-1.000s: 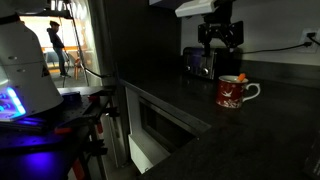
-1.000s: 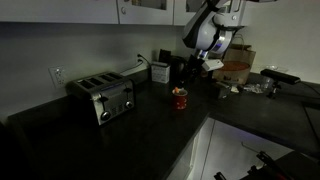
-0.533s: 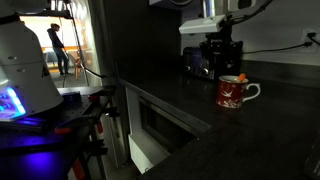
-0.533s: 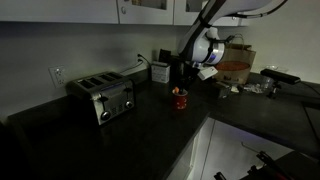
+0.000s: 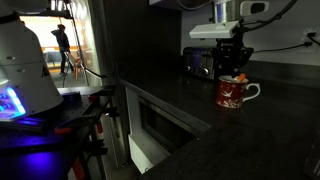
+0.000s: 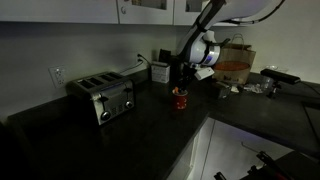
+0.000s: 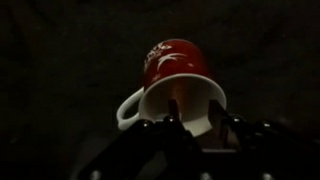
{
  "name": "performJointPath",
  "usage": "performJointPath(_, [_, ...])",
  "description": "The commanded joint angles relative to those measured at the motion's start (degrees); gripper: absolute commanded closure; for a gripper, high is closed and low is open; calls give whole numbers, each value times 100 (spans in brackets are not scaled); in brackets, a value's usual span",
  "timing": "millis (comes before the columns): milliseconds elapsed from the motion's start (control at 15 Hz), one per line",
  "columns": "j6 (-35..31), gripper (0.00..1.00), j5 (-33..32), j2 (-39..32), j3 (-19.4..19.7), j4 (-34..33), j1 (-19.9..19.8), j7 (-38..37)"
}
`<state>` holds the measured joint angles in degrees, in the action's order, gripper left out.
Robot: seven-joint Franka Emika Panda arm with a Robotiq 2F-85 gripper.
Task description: Remove the marker from the cup and put it on the kitchen shelve
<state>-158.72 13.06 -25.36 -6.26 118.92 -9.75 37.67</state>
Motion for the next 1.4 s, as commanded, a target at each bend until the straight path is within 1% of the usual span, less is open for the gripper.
performJointPath(0, [51, 62, -269, -271, -90, -330, -112, -354])
performJointPath(67, [119, 61, -312, -357, -90, -434, -117, -438])
performJointPath(400, [220, 68, -477, -743, -112, -826, -150, -662])
performJointPath(467, [229, 63, -472, -806, -151, -885, -182, -660])
performJointPath(533, [203, 61, -504, -867, -127, -939, -161, -699])
performJointPath(667, [203, 79, -540, -963, -120, -1030, -164, -731])
performJointPath(733, [204, 80, -557, -1005, -113, -1071, -163, -747])
performJointPath(800, [208, 94, -560, -1032, -124, -1096, -179, -743])
performJointPath(867, [209, 100, -572, -1048, -112, -1121, -170, -786])
performJointPath(933, [223, 96, -595, -1025, -87, -1119, -150, -862])
performJointPath(1133, [305, 95, -829, -653, 176, -853, 109, -1383])
performJointPath(1267, [421, 95, -962, -343, 138, -671, 120, -1536])
performJointPath(1333, [504, 95, -954, -190, 48, -609, 75, -1516])
